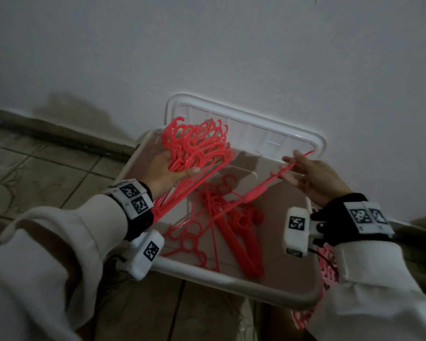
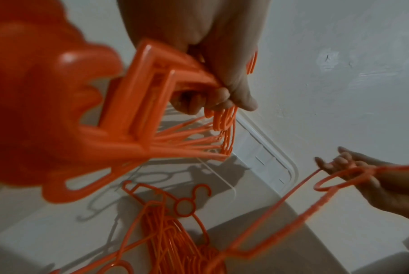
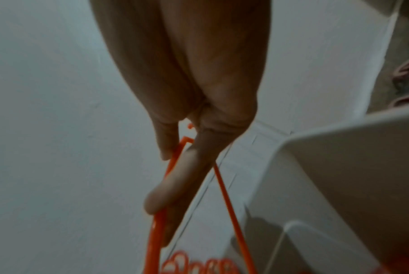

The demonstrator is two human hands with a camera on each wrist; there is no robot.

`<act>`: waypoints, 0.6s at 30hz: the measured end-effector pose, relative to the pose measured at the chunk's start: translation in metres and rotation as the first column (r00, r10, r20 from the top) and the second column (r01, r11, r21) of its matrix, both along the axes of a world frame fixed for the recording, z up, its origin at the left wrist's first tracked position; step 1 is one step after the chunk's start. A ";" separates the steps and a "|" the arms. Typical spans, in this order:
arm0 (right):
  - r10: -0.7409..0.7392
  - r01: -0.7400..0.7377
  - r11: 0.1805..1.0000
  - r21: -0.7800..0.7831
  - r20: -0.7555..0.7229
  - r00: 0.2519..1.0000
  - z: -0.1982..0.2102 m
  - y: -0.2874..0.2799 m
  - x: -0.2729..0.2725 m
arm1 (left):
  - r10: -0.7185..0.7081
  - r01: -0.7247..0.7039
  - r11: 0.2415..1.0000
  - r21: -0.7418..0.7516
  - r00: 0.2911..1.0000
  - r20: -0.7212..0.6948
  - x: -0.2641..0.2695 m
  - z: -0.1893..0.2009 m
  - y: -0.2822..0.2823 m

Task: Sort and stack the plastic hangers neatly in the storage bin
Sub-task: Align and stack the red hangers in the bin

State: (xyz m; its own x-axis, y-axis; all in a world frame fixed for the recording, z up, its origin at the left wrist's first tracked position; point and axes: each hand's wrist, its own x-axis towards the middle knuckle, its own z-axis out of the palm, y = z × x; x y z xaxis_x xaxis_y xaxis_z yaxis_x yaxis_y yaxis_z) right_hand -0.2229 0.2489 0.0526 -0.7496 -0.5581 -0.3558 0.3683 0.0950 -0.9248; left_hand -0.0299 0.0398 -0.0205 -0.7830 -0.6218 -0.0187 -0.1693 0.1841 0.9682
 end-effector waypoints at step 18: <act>-0.177 0.255 0.967 -0.004 0.711 0.681 -0.093 -0.038 0.025 | -0.367 0.346 0.875 0.338 0.930 -0.001 -0.003 0.004 0.042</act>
State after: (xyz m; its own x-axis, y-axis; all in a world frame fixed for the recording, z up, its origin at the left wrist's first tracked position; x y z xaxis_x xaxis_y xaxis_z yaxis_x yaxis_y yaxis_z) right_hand -0.1978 0.2114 -0.0401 -0.4079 -0.4727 -0.7811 0.9102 -0.1430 -0.3888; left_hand -0.0324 0.0814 -0.0162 -0.9411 -0.2508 -0.2268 -0.2131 -0.0809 0.9737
